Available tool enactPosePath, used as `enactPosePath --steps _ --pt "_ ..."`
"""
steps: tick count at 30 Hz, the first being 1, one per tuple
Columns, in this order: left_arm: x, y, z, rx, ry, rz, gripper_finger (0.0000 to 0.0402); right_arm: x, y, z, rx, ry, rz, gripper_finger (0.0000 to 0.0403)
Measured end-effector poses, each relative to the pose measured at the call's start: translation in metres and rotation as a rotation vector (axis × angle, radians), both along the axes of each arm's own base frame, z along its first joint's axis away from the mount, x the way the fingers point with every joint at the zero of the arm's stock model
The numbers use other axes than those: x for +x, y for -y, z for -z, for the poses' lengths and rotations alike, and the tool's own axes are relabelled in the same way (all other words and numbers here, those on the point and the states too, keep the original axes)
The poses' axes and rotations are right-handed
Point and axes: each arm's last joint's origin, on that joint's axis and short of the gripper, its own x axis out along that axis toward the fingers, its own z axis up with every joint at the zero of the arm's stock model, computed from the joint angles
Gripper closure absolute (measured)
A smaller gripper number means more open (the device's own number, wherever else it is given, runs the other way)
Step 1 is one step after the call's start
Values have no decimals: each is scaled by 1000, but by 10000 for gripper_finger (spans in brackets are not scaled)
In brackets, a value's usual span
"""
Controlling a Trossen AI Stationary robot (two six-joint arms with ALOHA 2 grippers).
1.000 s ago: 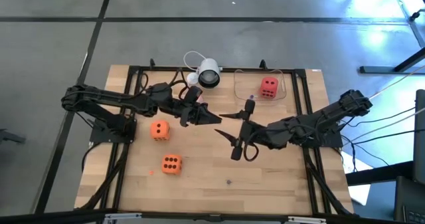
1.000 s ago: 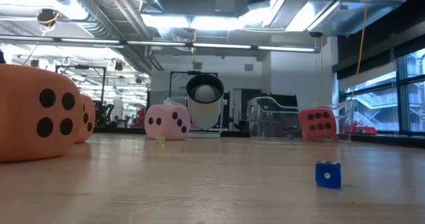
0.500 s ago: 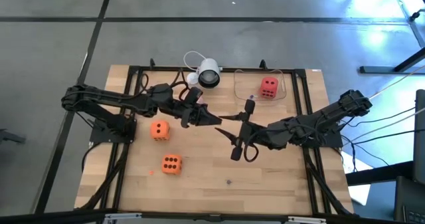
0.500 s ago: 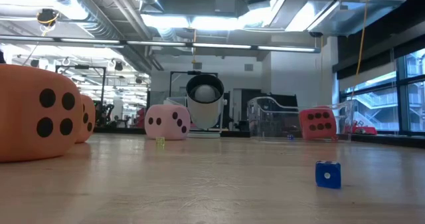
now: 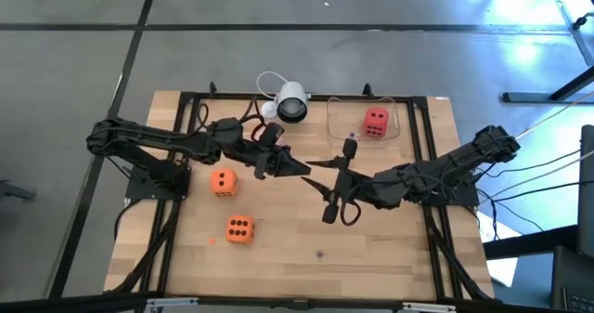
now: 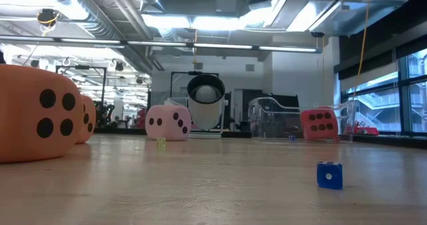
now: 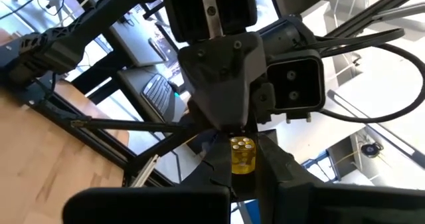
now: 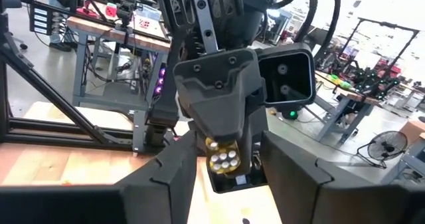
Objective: Pick & Place Dice
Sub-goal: Put the small yellow dice into the transparent container
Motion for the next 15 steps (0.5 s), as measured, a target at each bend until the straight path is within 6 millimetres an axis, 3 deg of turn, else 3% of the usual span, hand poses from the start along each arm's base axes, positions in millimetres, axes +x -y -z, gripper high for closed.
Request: enactPosePath --steps 11,15 --pt "0 0 0 -10 1 3 396 0 0 1 -30 -16 5 336" --pt "0 0 0 -7 3 0 396 -1 0 1 -39 -16 39 351"
